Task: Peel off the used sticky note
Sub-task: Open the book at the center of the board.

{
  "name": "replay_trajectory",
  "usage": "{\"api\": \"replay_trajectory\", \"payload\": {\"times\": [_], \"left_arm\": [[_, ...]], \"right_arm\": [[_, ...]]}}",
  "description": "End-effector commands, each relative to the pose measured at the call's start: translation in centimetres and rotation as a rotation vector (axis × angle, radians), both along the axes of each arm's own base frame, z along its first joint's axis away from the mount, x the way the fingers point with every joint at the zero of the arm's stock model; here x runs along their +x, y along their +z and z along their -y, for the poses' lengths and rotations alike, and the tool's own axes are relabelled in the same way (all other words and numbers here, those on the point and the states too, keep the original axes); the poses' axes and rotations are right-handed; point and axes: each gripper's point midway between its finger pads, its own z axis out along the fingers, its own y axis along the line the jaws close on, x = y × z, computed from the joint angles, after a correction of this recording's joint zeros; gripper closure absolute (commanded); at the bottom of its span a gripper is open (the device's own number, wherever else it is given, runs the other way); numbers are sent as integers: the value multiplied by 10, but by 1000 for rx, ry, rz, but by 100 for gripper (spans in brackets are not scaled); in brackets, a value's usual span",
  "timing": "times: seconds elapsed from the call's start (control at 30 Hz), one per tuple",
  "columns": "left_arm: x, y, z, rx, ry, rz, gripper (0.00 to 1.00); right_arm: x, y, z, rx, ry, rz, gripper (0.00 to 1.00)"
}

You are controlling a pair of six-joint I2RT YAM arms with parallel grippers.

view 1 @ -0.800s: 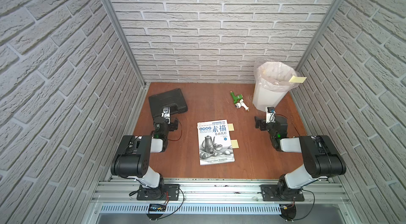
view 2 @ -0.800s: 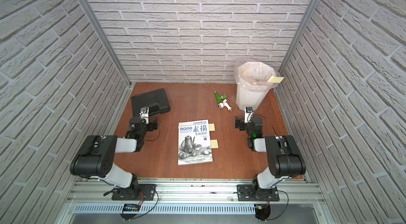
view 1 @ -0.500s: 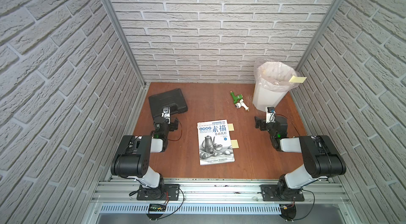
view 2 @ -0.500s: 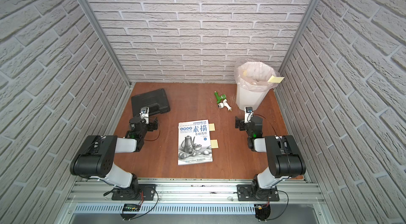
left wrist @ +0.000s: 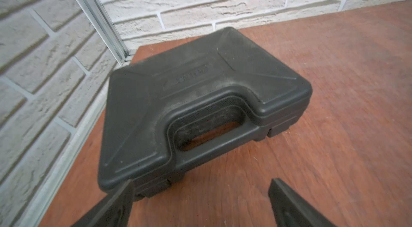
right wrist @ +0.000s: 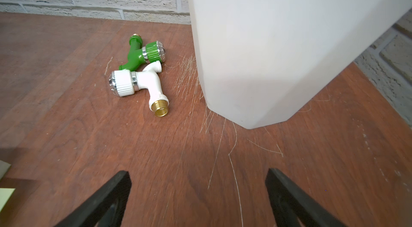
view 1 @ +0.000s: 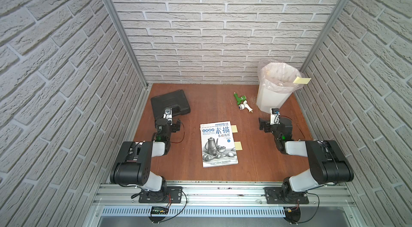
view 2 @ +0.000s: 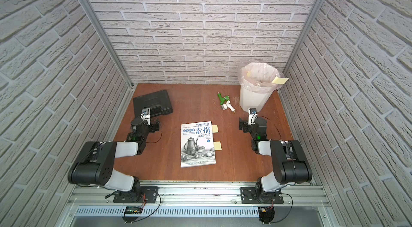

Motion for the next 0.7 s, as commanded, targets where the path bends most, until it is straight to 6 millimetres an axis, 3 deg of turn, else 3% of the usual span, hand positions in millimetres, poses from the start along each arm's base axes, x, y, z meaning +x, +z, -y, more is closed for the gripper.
{"api": "replay_trajectory", "payload": {"times": [0.0,0.13,0.23,0.33,0.43,0.53,0.67], "left_arm": [[-5,34,2,74,33,58,2],[-17,75,1,-4,99,114,2],[-30,93,-7,-212,203,137,2],[-52,76,-14,-530,347,45,2],[-56,68,4,-723,261,-28,2],[-60,61,24,-843,190,-101,2],[-69,48,51,-921,93,-197,2]], "right_arm": [[0,43,-5,12,0,35,1],[-7,79,-8,154,-38,37,1],[-13,97,-24,325,-17,-21,1],[-22,103,-45,545,19,-105,1],[-32,94,-64,758,41,-220,1],[-37,92,-92,870,181,-282,1],[-40,79,-113,876,232,-329,1]]}}
